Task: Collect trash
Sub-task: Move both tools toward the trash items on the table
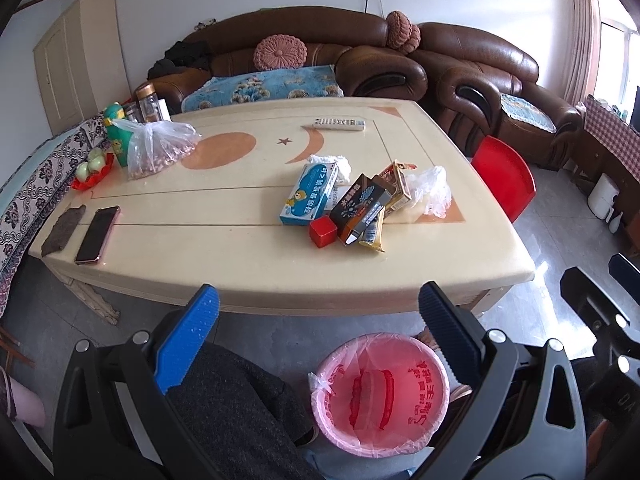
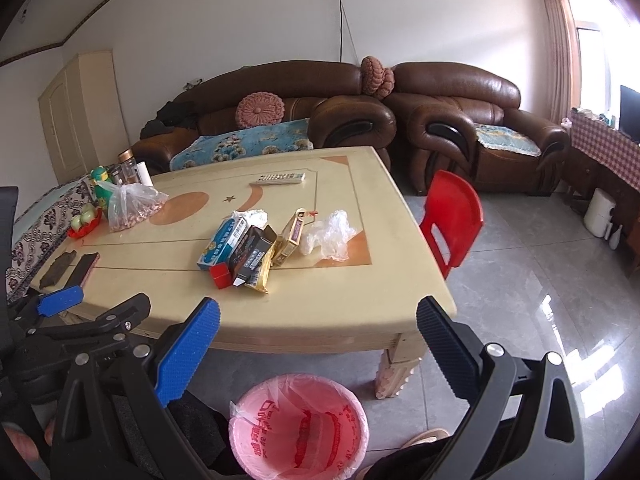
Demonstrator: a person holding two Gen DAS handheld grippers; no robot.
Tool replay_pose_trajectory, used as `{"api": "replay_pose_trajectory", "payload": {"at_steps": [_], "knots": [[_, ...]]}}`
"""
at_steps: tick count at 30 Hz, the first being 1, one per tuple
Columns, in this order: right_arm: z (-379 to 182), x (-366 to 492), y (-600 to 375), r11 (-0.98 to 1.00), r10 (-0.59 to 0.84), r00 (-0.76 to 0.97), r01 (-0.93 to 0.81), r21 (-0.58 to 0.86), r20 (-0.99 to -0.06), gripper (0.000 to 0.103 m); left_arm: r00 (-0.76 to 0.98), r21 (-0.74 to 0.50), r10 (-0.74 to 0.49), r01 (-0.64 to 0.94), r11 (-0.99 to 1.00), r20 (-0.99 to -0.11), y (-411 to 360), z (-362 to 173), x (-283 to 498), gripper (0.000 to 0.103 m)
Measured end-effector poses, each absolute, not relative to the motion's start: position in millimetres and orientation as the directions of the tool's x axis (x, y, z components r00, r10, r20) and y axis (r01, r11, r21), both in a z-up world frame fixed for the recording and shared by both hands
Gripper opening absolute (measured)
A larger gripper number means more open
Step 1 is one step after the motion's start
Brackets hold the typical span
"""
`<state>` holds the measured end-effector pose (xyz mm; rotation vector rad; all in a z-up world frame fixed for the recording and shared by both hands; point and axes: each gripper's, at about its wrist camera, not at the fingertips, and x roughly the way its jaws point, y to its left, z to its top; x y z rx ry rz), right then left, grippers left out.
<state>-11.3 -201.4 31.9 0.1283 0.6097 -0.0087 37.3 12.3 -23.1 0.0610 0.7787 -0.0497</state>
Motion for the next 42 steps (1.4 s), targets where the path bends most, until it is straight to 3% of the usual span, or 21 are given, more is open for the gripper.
{"api": "replay_pose_trajectory", "payload": {"at_steps": [17,27,34,42], "knots": [[-12,84,-237,0.979,0.164,0.773,-0.051,0.198,-0.612,0.097,0.641,0.027,-0.027,0.075,0.997,-0.767,43,-50,134,0.098],[-23,150,-244,0.979,0.197,0.779,-0.120,0.167,-0.595,0.097,0.603,0.038,-0.068,0.161,0.986,-0.795,32,-74,196,0.098],[-47,211,-260,0.956,0.282,0.737,-0.165,0.241,-0.615,0.097,0.599,0.065,-0.092,0.235,0.970,-0.796,24,-91,239,0.098],[-76,269,-277,0.950,0.298,0.699,-0.148,0.276,-0.650,0.097,0.536,0.007,-0.147,0.273,0.962,-0.831,31,-117,284,0.098]]}}
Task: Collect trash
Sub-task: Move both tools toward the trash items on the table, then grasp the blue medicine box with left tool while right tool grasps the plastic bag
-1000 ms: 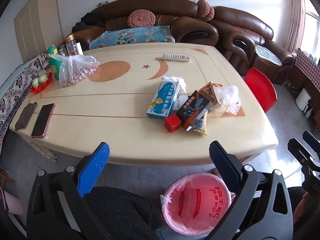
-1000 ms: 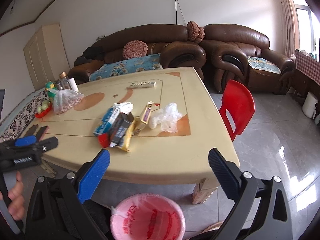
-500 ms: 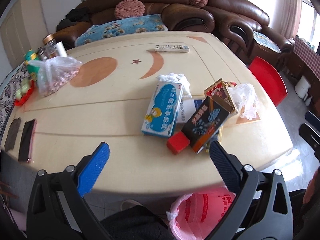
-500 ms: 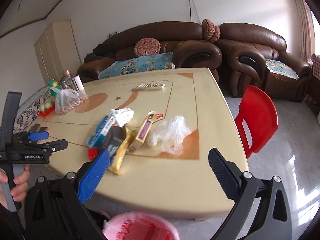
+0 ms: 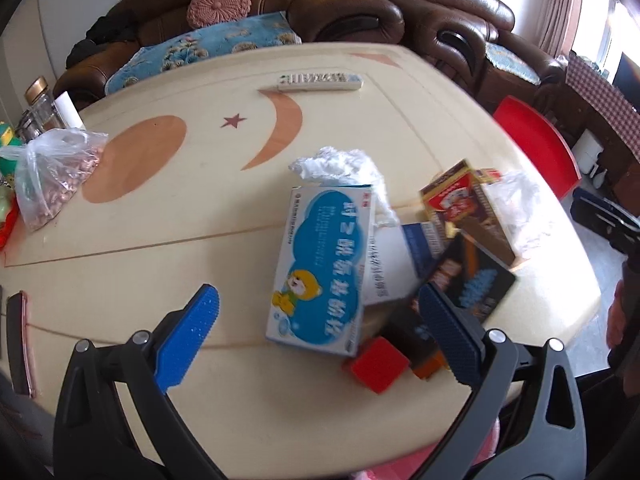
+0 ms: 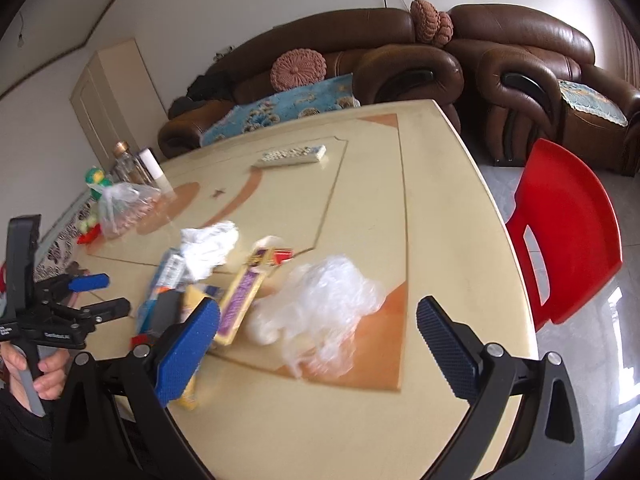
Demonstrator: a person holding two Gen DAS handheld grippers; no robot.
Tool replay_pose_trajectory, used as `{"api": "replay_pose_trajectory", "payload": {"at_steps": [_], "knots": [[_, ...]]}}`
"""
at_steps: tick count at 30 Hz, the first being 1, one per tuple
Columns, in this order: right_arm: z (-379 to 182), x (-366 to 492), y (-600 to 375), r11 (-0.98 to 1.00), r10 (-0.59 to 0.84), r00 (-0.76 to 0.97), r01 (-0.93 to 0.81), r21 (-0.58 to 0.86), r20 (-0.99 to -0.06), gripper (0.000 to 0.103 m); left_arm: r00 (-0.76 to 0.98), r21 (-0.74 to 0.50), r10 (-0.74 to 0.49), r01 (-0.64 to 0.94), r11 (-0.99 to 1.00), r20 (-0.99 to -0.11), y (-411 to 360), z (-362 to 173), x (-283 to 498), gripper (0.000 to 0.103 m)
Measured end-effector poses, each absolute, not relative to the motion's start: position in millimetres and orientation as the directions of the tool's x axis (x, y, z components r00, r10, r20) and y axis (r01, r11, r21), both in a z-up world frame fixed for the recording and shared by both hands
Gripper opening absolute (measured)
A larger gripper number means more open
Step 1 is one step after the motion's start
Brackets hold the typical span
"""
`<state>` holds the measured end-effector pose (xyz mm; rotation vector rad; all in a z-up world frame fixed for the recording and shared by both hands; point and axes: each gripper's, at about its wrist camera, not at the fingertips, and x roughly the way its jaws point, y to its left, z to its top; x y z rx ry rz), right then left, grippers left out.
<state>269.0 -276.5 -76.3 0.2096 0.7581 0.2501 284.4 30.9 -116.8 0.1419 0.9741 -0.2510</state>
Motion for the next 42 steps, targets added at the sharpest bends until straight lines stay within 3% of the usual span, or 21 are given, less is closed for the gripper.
{"api": "replay_pose_trajectory", "payload": {"at_steps": [7,23,32,37,42], "knots": [[-99,292,-270,0.947,0.312,0.665,-0.158,0.279,-0.679,0.097,0.444,-0.050,-0.177,0.282,0.958,-0.879,35,-148,311,0.098],[-122,313,-258,0.940,0.326,0.640,-0.146,0.307,-0.696,0.091,0.384,-0.159,-0.275,0.307,0.938,-0.881,34,-161,332,0.098],[-125,313,-256,0.937,0.331,0.644,-0.139,0.320,-0.689,0.077,0.346,-0.209,-0.313,0.306,0.929,-0.884,32,-168,341,0.084],[-122,311,-252,0.932,0.346,0.651,-0.154,0.329,-0.676,0.053,0.340,-0.248,-0.344,0.295,0.923,-0.875,34,-167,342,0.066],[-121,308,-254,0.933,0.339,0.654,-0.141,0.331,-0.676,0.038,0.352,-0.255,-0.339,0.264,0.930,-0.872,38,-164,341,0.065]]}}
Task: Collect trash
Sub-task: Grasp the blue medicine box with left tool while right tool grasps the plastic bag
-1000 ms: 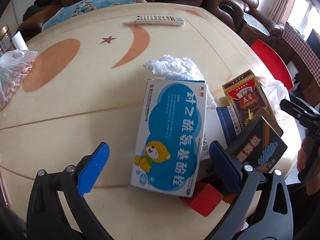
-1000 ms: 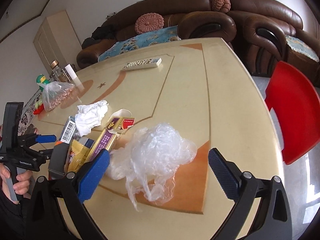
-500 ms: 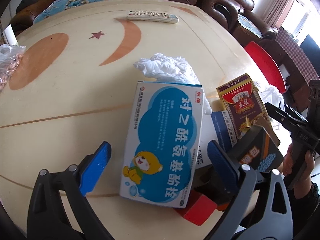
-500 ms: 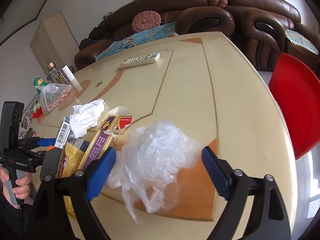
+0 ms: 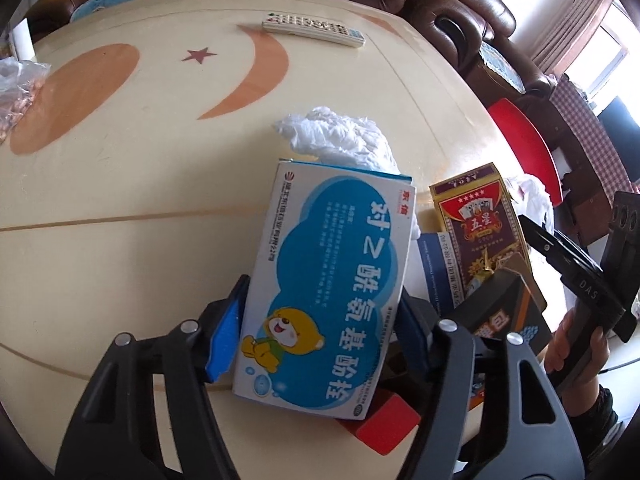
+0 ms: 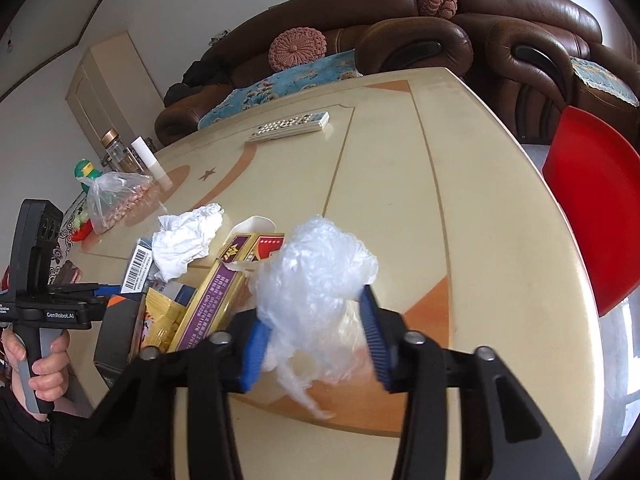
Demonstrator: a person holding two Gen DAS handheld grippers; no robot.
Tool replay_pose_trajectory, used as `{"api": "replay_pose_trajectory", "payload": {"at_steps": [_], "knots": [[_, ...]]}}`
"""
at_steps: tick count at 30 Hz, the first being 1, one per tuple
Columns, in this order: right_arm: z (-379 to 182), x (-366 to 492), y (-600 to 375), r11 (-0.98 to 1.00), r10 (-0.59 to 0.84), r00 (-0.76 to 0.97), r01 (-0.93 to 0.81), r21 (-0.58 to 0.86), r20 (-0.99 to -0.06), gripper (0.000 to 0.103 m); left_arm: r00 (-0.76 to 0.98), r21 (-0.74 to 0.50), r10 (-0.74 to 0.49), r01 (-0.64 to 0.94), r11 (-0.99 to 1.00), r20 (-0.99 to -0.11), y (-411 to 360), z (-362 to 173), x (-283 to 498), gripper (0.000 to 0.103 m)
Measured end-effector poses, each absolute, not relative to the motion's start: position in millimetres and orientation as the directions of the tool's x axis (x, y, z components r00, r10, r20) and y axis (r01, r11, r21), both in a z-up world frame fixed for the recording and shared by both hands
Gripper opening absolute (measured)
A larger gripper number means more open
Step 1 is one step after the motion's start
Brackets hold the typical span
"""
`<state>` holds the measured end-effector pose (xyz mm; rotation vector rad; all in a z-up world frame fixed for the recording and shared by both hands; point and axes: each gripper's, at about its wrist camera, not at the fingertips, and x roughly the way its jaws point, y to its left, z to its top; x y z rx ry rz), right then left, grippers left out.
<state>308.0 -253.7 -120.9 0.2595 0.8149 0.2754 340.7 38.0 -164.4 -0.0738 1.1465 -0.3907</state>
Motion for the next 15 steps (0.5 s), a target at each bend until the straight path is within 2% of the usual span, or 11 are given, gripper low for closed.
{"api": "replay_pose_trajectory", "payload": {"at_steps": [3,7,15], "knots": [[-120,306,-257,0.938,0.320,0.663,-0.120,0.326,-0.677,0.029,0.373,-0.248,-0.331,0.254,0.935,-0.867,40,-161,338,0.065],[-114,303,-265,0.944,0.288,0.679,-0.082,0.320,-0.675,0.024,0.418,-0.267,-0.334,0.212,0.940,-0.845,51,-155,333,0.065],[-97,291,-261,0.984,0.151,0.731,-0.049,0.169,-0.666,0.023,0.501,-0.236,-0.263,0.117,0.965,-0.825,72,-146,325,0.065]]}}
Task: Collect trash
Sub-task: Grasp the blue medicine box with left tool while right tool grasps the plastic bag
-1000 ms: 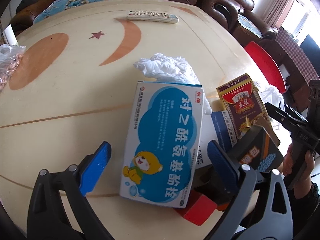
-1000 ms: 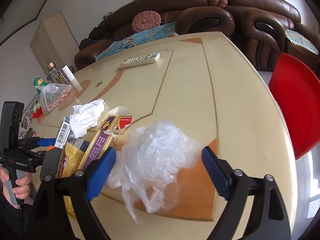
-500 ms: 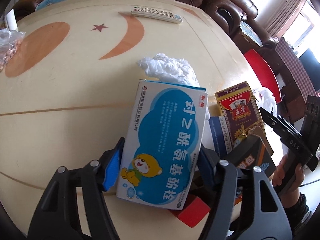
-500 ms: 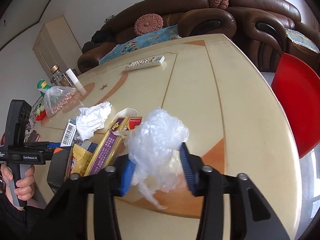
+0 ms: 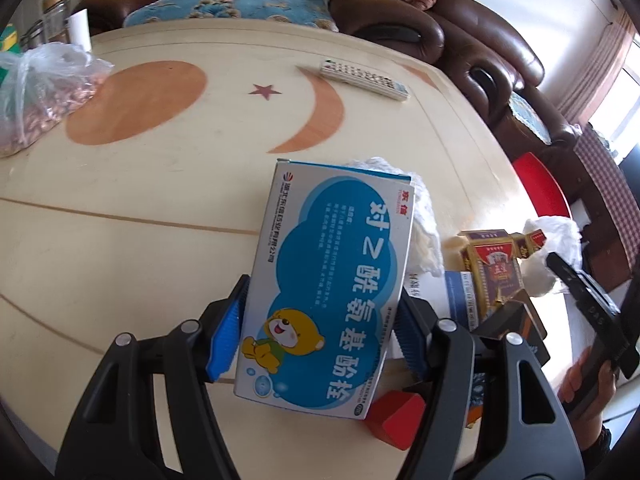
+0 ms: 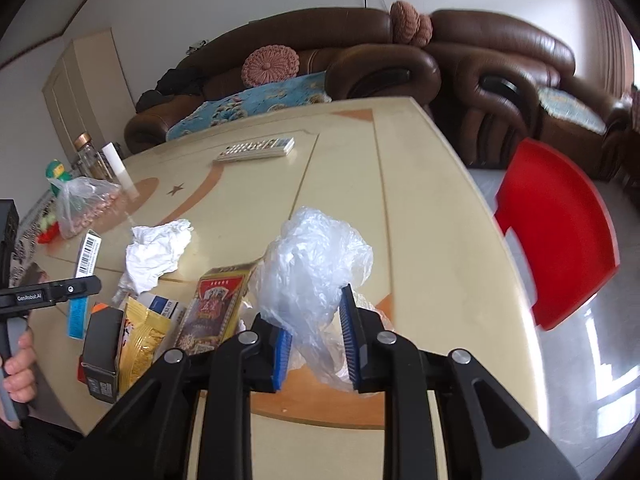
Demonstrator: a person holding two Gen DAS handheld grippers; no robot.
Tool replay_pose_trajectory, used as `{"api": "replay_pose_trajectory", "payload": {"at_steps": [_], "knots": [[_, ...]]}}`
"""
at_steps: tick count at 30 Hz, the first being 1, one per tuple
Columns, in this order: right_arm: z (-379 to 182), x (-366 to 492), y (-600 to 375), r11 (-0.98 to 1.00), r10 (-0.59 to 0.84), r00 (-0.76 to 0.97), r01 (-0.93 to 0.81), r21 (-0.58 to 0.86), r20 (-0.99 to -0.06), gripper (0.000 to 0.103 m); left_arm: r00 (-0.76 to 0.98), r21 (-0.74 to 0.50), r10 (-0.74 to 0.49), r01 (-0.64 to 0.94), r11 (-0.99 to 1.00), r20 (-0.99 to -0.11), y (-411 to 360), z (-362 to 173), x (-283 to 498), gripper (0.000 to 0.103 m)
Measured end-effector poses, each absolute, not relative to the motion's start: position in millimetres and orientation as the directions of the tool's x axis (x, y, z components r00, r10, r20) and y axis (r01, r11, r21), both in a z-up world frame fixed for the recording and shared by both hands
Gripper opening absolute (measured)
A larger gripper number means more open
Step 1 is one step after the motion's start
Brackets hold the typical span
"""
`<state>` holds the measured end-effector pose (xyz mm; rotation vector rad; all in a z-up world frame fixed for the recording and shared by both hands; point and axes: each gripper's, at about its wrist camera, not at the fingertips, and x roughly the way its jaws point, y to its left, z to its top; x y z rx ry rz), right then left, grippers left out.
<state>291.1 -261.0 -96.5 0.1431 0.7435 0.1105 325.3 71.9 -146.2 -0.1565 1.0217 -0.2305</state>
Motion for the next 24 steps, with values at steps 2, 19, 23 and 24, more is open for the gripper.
{"api": "replay_pose_trajectory", "payload": {"at_steps": [2,19,23,24], "knots": [[-93,289,-262,0.990,0.118,0.743,-0.034,0.139,-0.659,0.023,0.508,-0.218,-0.241,0.105,0.970,-0.827,73,-146,324,0.065],[-61,260,-273,0.996,0.028,0.799,0.025,0.080,-0.600,0.023,0.600,-0.132,-0.161,0.092,0.987,-0.783,71,-121,288,0.065],[-53,245,-271,0.996,0.042,0.803,0.015,0.089,-0.595,0.023,0.630,-0.100,-0.131,0.086,0.991,-0.766,65,-107,277,0.065],[-50,240,-271,0.996,0.035,0.805,0.019,0.084,-0.592,0.023,0.639,-0.089,-0.123,0.085,0.992,-0.760,62,-102,272,0.065]]}}
